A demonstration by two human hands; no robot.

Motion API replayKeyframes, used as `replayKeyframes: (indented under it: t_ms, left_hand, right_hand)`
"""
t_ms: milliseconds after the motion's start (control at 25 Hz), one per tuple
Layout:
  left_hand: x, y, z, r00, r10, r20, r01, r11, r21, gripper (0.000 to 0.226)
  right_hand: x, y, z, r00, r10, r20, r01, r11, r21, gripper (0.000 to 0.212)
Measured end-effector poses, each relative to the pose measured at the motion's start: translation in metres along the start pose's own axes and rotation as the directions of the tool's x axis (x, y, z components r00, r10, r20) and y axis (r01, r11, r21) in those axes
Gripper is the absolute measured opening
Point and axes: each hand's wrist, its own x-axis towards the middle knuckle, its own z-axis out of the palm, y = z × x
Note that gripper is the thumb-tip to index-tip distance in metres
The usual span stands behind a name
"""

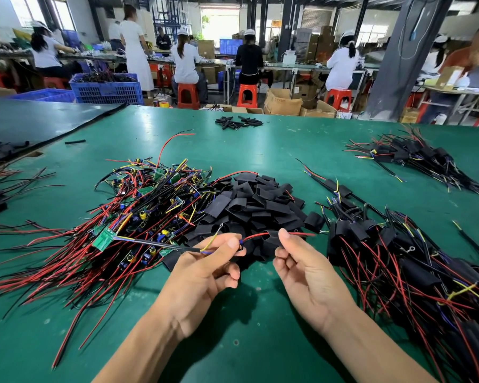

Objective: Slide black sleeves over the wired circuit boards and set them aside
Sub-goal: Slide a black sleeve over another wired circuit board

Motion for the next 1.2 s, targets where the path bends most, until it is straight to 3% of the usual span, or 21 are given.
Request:
replayKeyframes:
  t_ms: [120, 240, 440, 720, 960, 1200]
  left_hand:
    - [0.000, -0.001, 0.000, 0.999, -0.028, 0.020, 0.029, 0.999, -0.026, 0.022]
    - [0.000, -0.002, 0.002, 0.998, -0.044, 0.039, 0.044, 0.999, -0.025, 0.016]
    - [0.001, -0.002, -0.001, 1.000, -0.020, 0.020, 0.020, 1.000, -0.006, 0.022]
    - [0.004, -0.006, -0.003, 1.000, -0.016, -0.003, 0.016, 0.995, 0.101, 0.021]
    - [0.005, -0.006, -0.004, 1.000, -0.024, -0.002, 0.024, 0.994, 0.103, 0.030]
    - [0.003, -0.008, -0.003, 0.999, 0.008, 0.045, -0.017, 0.980, 0.199, 0.024]
  right_hand:
    - [-0.001, -0.003, 0.000, 0.992, 0.107, 0.069, -0.113, 0.991, 0.078, 0.030]
    - [-0.007, 0.001, 0.002, 0.976, 0.152, 0.155, -0.152, 0.988, -0.011, 0.044]
    - [-0.008, 0.004, 0.001, 0.982, 0.055, 0.183, 0.002, 0.954, -0.300, 0.032]
    - [-0.009, 0.006, 0.001, 0.969, -0.114, 0.222, 0.209, 0.854, -0.476, 0.012]
    - [-0.010, 0.009, 0.002, 0.972, -0.096, 0.213, 0.170, 0.916, -0.363, 0.021]
    - [-0.010, 0.009, -0.001, 0.978, -0.128, 0.164, 0.185, 0.897, -0.402, 0.024]
